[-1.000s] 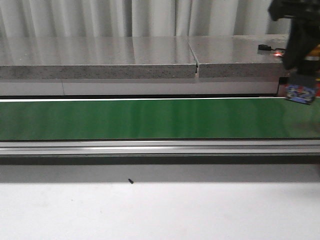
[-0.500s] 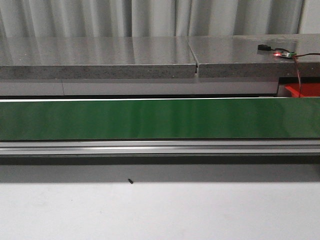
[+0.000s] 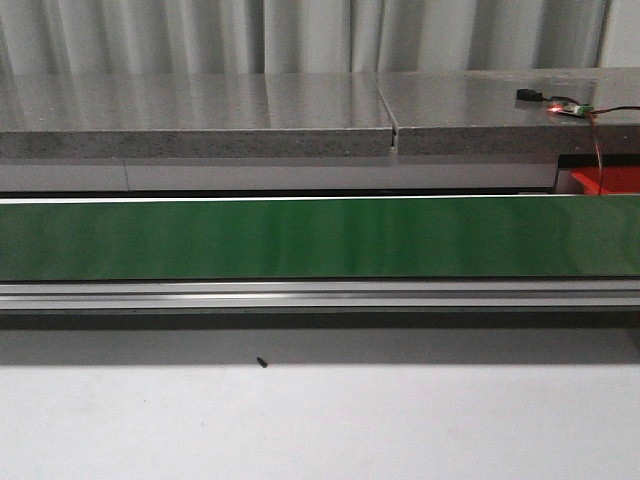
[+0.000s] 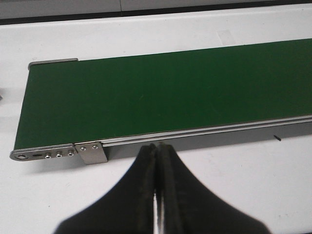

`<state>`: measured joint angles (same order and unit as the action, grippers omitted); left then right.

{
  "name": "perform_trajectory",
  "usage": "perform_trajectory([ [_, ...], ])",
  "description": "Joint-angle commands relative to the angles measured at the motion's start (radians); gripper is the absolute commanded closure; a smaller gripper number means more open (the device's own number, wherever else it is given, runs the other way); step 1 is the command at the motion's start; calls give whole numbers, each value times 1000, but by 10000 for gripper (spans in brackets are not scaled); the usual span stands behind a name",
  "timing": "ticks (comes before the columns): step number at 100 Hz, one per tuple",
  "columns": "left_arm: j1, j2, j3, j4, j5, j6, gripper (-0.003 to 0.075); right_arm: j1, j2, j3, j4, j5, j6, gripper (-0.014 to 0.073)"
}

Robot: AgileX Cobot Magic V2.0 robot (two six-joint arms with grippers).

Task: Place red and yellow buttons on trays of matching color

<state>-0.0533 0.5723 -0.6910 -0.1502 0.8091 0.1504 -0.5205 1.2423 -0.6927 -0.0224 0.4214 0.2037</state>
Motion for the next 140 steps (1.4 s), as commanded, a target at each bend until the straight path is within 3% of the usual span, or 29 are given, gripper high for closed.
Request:
perform_trajectory([
  [1, -7, 3, -24, -10, -61, -1, 738, -24, 33, -22, -11, -106, -4, 490],
  [44, -7, 3, -24, -10, -61, -1, 738, -42, 223, -25, -12, -310, -4, 490],
  [67, -7, 3, -24, -10, -61, -1, 738, -42, 282, -25, -12, -324, -4, 483],
  [74, -7, 3, -24, -10, -61, -1, 738, -42, 291, -25, -12, -313, -4, 420],
  [89, -7, 3, -24, -10, -61, -1, 738, -42, 290, -25, -12, -316, -4, 103],
  [98, -7, 3, -24, -10, -61, -1, 738, -42, 286, -25, -12, -321, -4, -10],
  [140, -7, 3, -24, -10, -61, -1, 738, -37, 106, -25, -19, -230, -4, -12],
])
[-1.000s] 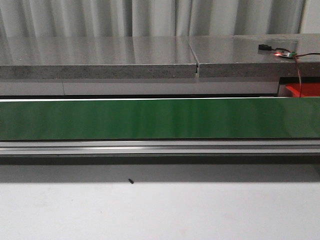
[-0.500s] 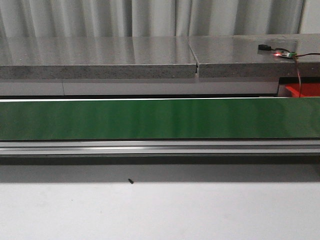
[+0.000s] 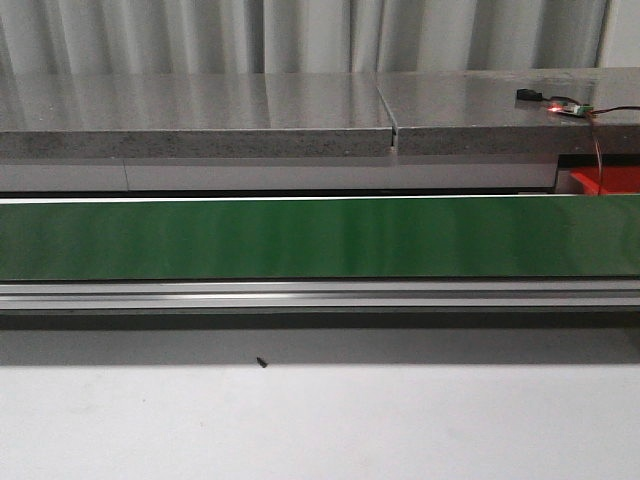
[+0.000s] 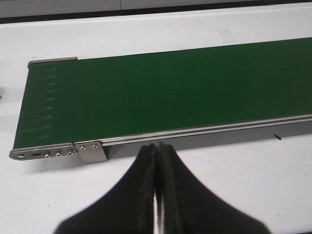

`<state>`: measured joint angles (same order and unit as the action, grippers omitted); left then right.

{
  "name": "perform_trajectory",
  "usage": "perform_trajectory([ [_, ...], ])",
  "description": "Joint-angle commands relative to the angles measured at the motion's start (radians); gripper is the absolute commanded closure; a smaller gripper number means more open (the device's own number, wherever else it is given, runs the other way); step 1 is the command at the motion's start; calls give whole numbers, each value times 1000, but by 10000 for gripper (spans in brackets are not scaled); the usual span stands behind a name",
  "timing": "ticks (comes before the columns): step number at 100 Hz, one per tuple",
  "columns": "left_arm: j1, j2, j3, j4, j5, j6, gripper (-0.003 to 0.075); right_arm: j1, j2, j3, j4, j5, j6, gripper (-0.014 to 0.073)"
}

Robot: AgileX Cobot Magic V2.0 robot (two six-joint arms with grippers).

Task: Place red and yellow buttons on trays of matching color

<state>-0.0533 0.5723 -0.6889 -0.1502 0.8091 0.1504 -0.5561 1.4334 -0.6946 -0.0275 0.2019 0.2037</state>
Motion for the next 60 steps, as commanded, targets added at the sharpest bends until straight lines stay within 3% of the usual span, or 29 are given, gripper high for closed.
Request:
perform_trajectory([
  [1, -7, 3, -26, -10, -61, -1, 738, 0, -90, -23, -14, -5, -4, -12],
  [32, -7, 3, -26, -10, -61, -1, 738, 123, -293, -23, -53, 157, -64, 25],
  [41, -7, 3, -26, -10, -61, -1, 738, 206, -344, -23, -54, 193, -96, 158],
  [60, -7, 3, -26, -10, -61, -1, 738, 362, -433, -23, -65, 247, -107, 607],
])
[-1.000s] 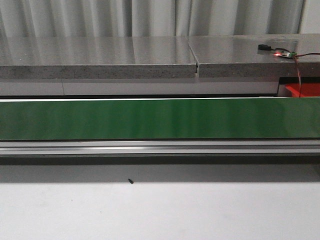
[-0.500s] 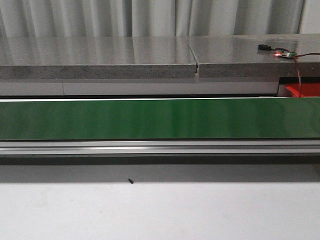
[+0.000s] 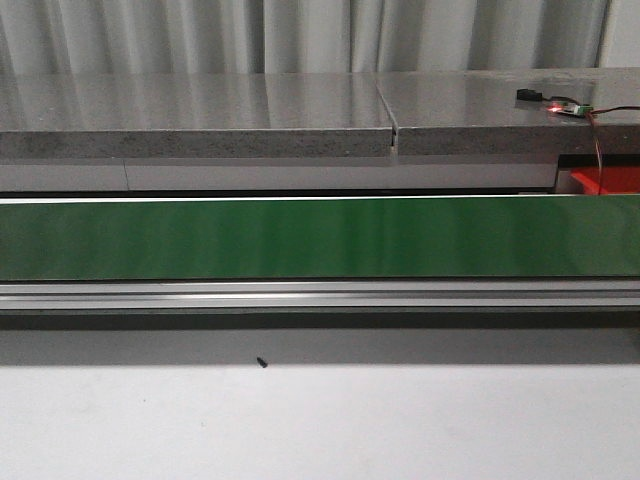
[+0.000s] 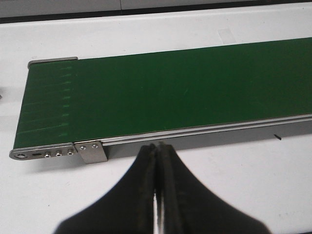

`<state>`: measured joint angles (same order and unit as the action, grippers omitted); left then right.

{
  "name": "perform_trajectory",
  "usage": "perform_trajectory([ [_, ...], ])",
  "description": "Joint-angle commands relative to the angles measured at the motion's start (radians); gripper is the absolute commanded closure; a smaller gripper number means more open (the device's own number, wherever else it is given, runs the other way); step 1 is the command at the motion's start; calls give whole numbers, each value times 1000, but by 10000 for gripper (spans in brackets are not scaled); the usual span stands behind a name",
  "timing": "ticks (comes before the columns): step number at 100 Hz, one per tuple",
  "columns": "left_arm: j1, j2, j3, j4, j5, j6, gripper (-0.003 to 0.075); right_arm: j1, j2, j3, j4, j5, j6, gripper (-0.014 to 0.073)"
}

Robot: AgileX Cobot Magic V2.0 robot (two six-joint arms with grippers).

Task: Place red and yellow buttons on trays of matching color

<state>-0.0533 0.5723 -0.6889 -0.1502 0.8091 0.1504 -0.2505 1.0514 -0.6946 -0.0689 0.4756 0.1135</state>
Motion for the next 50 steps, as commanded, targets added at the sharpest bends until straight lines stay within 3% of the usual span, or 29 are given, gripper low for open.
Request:
perform_trajectory([
  [1, -7, 3, -26, -10, -61, -1, 739, 69, -56, -23, -27, -26, -17, 636],
  [6, -7, 3, -26, -10, -61, -1, 738, 113, -73, -23, -36, -21, -18, 718],
  [32, -7, 3, -26, -10, -61, -1, 738, 286, -163, -20, -25, -4, -18, 709],
  [50, -7, 3, -26, -10, -61, -1, 739, 302, -236, -11, -15, 9, -18, 709],
])
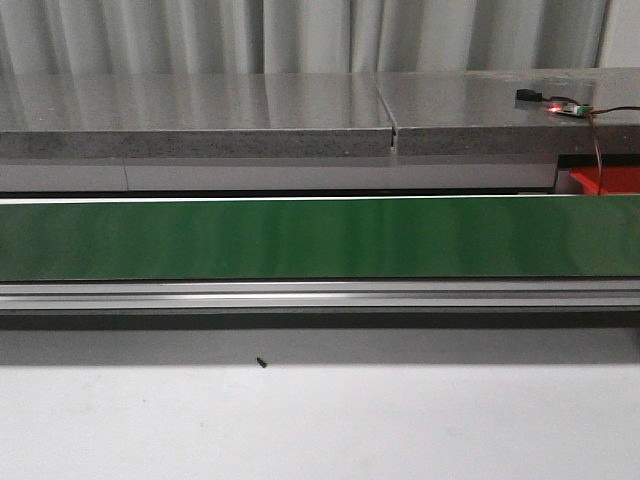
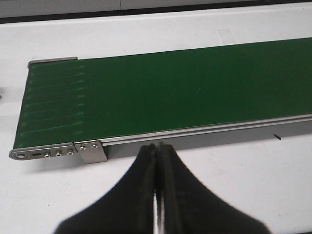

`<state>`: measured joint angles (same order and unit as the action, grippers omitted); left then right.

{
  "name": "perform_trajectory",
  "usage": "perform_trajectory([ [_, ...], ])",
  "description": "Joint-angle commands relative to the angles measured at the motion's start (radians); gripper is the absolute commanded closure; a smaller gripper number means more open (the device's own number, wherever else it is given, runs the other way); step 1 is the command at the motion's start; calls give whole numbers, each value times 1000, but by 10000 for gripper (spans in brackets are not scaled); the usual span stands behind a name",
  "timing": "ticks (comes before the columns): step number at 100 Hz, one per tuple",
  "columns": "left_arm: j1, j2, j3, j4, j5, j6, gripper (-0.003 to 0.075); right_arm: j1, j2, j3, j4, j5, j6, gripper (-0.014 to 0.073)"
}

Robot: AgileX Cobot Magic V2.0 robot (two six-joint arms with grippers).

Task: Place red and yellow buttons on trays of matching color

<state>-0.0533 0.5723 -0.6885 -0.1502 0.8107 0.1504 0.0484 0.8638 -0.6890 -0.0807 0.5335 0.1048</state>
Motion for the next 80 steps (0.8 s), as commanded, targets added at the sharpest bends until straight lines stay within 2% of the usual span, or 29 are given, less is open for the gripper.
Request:
perform_trajectory([
  [1, -7, 3, -27, -10, -63, -1, 738, 3, -52, -15, -3, -51, -11, 709],
  [22, -7, 3, -27, -10, -63, -1, 739, 1, -173, 56, 20, -55, -96, 710],
  [80, -7, 3, -27, -10, -63, -1, 738, -1, -487, 210, 34, -18, -96, 710],
])
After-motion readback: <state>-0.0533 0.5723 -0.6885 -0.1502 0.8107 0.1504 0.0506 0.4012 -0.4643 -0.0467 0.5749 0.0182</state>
